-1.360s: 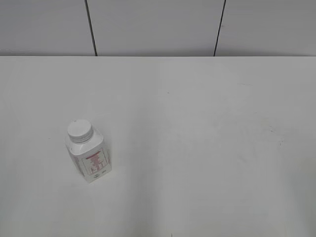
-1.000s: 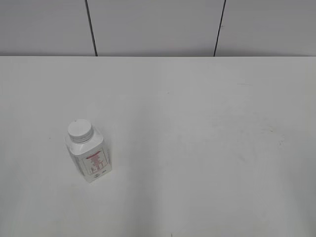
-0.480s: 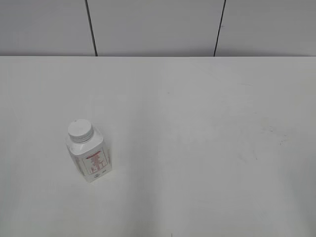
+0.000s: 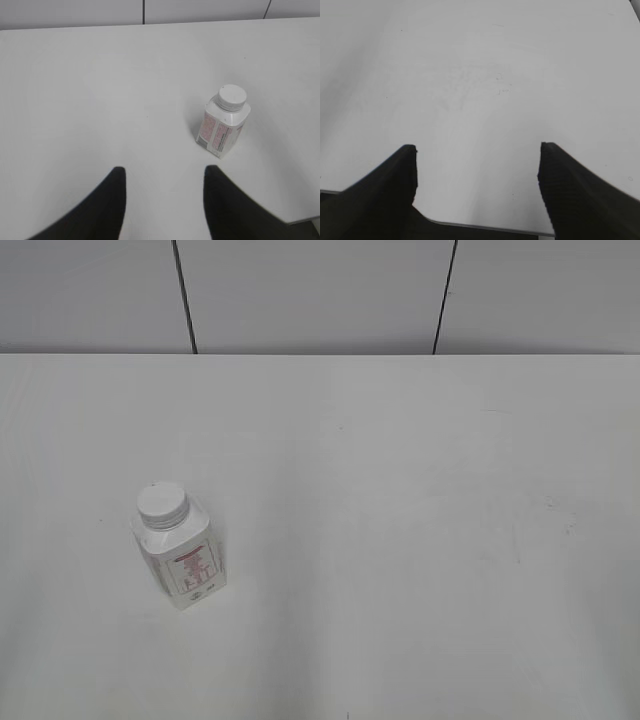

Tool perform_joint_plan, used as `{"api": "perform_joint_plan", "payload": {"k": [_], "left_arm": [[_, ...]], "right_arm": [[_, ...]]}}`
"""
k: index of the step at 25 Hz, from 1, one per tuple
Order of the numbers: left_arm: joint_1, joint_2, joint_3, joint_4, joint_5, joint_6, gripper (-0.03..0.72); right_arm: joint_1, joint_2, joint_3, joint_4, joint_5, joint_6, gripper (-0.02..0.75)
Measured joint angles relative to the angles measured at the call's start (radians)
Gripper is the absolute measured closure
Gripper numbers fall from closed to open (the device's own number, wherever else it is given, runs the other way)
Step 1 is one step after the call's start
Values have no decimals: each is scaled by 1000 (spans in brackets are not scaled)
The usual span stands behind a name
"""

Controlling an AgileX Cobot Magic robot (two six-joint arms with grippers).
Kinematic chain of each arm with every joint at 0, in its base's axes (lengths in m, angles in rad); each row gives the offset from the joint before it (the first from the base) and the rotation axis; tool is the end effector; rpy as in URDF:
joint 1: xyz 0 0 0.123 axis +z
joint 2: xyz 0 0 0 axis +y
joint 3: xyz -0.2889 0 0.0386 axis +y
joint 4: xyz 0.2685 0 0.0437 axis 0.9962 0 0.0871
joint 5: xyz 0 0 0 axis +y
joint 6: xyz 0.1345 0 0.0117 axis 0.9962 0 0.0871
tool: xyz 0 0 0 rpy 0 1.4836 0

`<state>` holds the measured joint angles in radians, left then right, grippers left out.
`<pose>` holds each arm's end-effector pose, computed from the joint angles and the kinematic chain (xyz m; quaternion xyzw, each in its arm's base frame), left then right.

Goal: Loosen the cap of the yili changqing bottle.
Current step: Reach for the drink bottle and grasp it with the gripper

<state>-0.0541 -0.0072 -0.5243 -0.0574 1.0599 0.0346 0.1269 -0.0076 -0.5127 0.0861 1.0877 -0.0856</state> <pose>0.0417 -0.0090 0.2757 0.0390 0.8435 -0.0339 0.5347 0.0399 0.0155 0.2687 -0.0932 0.8491 0.0536 0.5172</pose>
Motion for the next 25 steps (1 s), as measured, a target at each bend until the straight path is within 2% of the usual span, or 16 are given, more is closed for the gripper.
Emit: {"api": "perform_joint_plan", "payload": {"k": [3, 5, 10, 15, 20, 25], "left_arm": [[0, 0, 0, 4, -1, 0, 123], [0, 0, 0, 6, -2, 0, 90], [0, 0, 0, 8, -3, 0, 180], [0, 0, -13, 7, -57, 0, 197], [0, 16, -7, 7, -233, 0, 197], [0, 71, 80, -11, -471, 0, 197]], "right_arm": [[0, 0, 0, 0, 0, 0, 146], [0, 0, 0, 0, 0, 0, 146], [0, 0, 0, 0, 0, 0, 146], [0, 0, 0, 0, 0, 0, 146], [0, 0, 0, 0, 0, 0, 146], [0, 0, 0, 0, 0, 0, 146]]}}
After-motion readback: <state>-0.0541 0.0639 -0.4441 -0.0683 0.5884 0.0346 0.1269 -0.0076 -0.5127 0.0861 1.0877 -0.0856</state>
